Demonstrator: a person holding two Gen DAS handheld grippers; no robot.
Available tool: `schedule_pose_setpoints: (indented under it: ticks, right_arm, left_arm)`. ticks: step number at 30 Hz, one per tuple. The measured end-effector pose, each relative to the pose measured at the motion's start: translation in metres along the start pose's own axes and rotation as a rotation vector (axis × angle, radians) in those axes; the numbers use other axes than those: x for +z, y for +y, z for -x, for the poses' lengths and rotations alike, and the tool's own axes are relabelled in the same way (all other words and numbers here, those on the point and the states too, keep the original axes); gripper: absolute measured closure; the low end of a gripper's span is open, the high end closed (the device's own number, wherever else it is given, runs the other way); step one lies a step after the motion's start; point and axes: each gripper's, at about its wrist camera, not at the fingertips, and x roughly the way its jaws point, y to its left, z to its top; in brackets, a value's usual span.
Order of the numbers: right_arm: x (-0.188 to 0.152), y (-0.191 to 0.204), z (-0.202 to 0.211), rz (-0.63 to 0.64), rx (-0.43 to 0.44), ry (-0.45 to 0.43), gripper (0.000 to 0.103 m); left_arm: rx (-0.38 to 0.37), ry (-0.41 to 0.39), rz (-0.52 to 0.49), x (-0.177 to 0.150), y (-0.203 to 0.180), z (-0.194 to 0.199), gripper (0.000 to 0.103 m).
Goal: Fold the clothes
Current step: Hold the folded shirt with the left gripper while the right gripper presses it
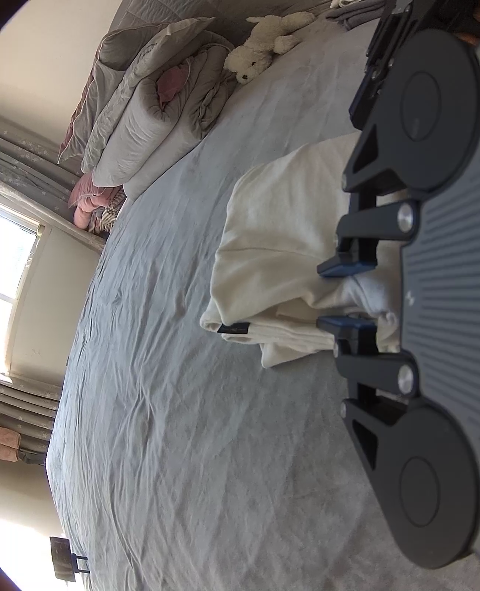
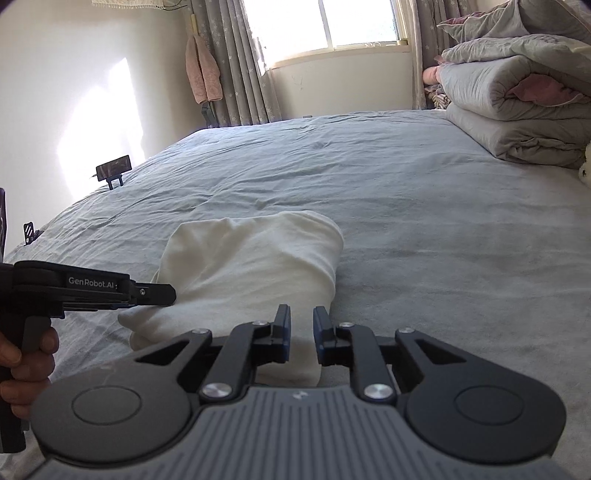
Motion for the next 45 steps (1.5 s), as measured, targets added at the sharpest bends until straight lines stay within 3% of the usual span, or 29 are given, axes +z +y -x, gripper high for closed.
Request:
schedule_pose_setpoints:
  ticks: [4, 5, 6, 12, 15, 25, 32, 45]
  right_arm:
    - [-0.006, -0.005, -0.008, -0.001, -0.024, 0.032, 0.083]
    - [-0.005, -0.008, -0.007, -0.019, -0.028, 0.043, 0.076]
    - [-0.003, -0.011, -0.008, -0.036, -0.021, 0.050, 0.076]
    - [0.023, 0.004, -0.009, 0.041, -0.016, -0.006, 0.076]
    - [0.035, 0.012, -0.034, 0.088, -0.026, 0.026, 0.074]
    - [0.064, 0.003, -0.091, 0.059, -0.051, 0.103, 0.078]
    - [0.066, 0.002, -0.112, 0.062, -0.060, 0.106, 0.078]
    - [0.059, 0.008, -0.111, 0.093, -0.106, 0.076, 0.079]
  left_arm:
    - [0.002, 0.000, -0.004, 0.000, -0.001, 0.000, 0.078]
    - [0.003, 0.000, -0.004, 0.000, -0.001, 0.000, 0.078]
    - [0.004, -0.001, -0.005, 0.000, -0.002, 0.000, 0.078]
    - [0.028, -0.008, -0.030, -0.002, -0.007, 0.000, 0.078]
    - [0.027, -0.006, -0.031, -0.001, -0.006, 0.000, 0.078]
    - [0.036, 0.000, -0.052, -0.001, -0.009, 0.000, 0.078]
    - [0.036, -0.001, -0.055, -0.001, -0.010, -0.001, 0.078]
    - [0.039, 0.007, -0.056, 0.001, -0.010, -0.001, 0.077]
